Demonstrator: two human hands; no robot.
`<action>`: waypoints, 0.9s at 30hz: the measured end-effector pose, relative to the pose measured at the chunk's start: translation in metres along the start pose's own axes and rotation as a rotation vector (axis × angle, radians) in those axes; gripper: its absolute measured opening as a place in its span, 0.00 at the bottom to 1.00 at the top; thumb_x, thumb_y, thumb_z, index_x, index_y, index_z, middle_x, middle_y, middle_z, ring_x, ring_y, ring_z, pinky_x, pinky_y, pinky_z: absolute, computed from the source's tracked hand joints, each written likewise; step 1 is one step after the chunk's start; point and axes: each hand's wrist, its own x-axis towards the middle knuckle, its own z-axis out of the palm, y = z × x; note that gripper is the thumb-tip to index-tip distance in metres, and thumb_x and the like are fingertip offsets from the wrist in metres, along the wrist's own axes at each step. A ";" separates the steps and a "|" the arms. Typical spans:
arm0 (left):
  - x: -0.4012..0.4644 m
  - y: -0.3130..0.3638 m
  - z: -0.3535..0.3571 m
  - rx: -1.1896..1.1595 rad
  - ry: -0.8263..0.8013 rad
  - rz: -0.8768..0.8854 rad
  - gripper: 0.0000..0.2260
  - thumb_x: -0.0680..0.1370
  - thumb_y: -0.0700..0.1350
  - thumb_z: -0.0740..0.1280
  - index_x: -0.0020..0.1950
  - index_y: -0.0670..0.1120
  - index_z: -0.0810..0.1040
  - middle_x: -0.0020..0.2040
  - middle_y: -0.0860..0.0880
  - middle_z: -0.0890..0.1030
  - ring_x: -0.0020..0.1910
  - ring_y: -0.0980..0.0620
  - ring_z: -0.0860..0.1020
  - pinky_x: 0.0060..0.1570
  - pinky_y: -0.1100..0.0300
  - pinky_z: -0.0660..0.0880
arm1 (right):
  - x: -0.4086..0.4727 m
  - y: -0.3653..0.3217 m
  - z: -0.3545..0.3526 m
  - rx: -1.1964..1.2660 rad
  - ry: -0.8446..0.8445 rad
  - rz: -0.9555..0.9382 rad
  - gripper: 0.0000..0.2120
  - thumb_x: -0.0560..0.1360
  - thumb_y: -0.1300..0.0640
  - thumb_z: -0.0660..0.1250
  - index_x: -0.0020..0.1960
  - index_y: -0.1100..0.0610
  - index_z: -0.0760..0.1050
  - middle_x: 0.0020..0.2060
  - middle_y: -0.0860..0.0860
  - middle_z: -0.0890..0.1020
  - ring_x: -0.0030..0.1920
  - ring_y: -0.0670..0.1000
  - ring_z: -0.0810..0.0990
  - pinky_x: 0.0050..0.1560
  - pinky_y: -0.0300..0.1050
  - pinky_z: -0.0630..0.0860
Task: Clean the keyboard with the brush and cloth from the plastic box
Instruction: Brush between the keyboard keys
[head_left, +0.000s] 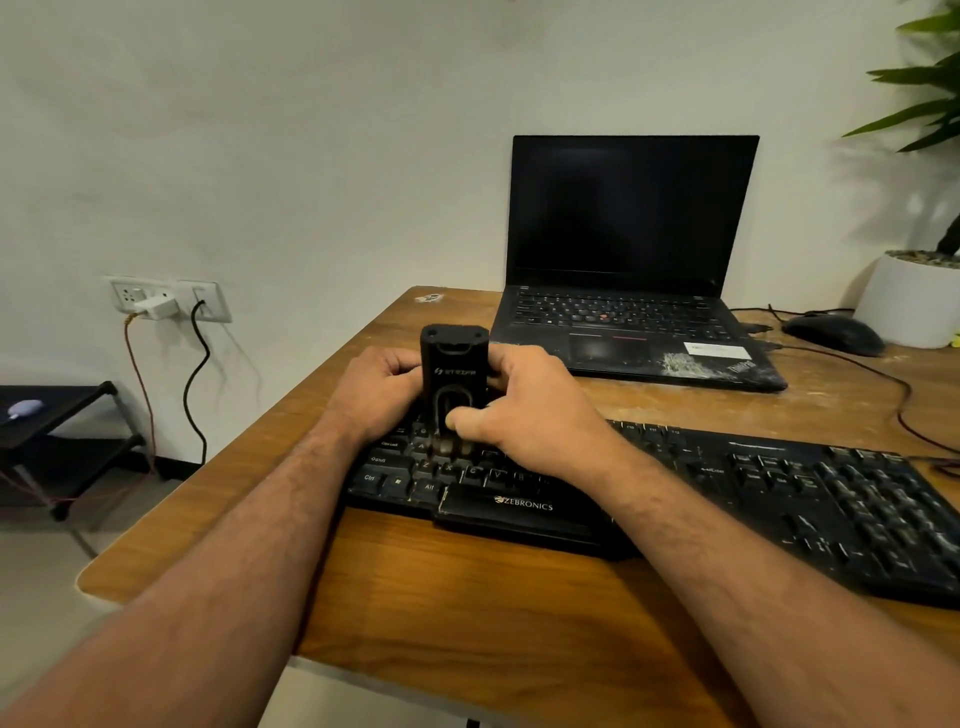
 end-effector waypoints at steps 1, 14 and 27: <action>0.000 0.001 0.000 -0.001 -0.002 -0.001 0.09 0.73 0.51 0.69 0.40 0.48 0.85 0.37 0.51 0.86 0.40 0.50 0.84 0.47 0.54 0.79 | 0.000 0.000 0.000 0.010 0.016 0.002 0.18 0.70 0.59 0.76 0.59 0.49 0.80 0.44 0.43 0.85 0.38 0.40 0.83 0.37 0.33 0.78; -0.001 -0.001 0.001 -0.002 0.041 -0.030 0.13 0.75 0.40 0.67 0.30 0.46 0.72 0.21 0.60 0.75 0.29 0.55 0.74 0.36 0.62 0.71 | -0.009 -0.006 -0.001 0.124 -0.170 -0.051 0.18 0.68 0.63 0.77 0.52 0.45 0.80 0.43 0.42 0.85 0.44 0.40 0.84 0.48 0.36 0.81; 0.003 -0.006 0.001 -0.023 -0.022 0.024 0.07 0.75 0.45 0.70 0.40 0.48 0.85 0.36 0.51 0.85 0.38 0.51 0.84 0.43 0.61 0.76 | 0.001 0.004 0.001 -0.045 0.019 -0.044 0.18 0.69 0.57 0.75 0.57 0.48 0.79 0.44 0.43 0.85 0.37 0.39 0.82 0.38 0.35 0.79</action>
